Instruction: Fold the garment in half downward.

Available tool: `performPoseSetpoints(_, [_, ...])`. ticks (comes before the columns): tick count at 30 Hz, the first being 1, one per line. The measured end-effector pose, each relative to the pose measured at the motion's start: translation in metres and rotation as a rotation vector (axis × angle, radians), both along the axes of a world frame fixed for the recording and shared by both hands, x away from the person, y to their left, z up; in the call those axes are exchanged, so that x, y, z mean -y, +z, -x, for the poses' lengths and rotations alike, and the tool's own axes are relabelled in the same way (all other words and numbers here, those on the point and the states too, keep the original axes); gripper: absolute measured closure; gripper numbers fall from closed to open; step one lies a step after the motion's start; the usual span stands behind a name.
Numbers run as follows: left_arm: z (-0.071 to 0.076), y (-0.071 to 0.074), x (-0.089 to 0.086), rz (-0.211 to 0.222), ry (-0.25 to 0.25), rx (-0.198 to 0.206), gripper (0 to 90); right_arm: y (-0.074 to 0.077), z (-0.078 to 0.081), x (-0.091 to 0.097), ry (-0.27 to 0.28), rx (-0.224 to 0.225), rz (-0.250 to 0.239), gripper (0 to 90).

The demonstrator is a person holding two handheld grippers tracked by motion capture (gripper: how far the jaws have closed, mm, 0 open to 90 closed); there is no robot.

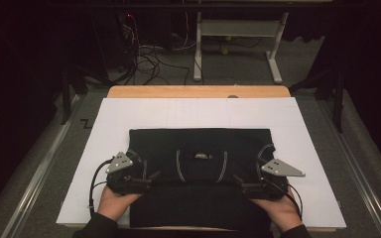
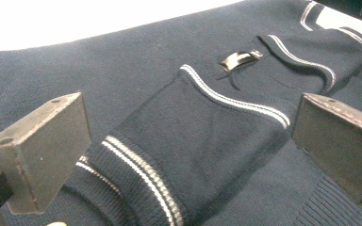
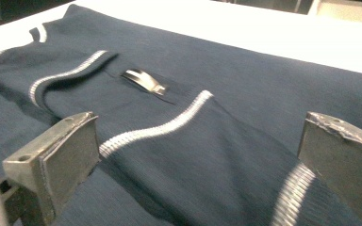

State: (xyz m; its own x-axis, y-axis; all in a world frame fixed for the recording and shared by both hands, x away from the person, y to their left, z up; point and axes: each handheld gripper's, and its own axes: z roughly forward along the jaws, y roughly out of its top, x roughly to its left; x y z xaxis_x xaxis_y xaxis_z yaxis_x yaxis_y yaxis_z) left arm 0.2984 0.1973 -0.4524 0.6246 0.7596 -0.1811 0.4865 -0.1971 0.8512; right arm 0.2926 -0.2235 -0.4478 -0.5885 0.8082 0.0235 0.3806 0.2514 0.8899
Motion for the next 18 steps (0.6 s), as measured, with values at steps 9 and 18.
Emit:
performPoseSetpoints(9, [-0.023, 0.016, 0.024, -0.042, -0.003, -0.025, 1.6, 0.005, -0.029, -0.02, 0.013, -0.03, 0.037, 3.5])
performPoseSetpoints(18, [-0.063, 0.027, 0.057, -0.083, -0.034, -0.121, 8.6, 0.009, -0.065, -0.029, -0.039, -0.084, 0.056, 16.9])
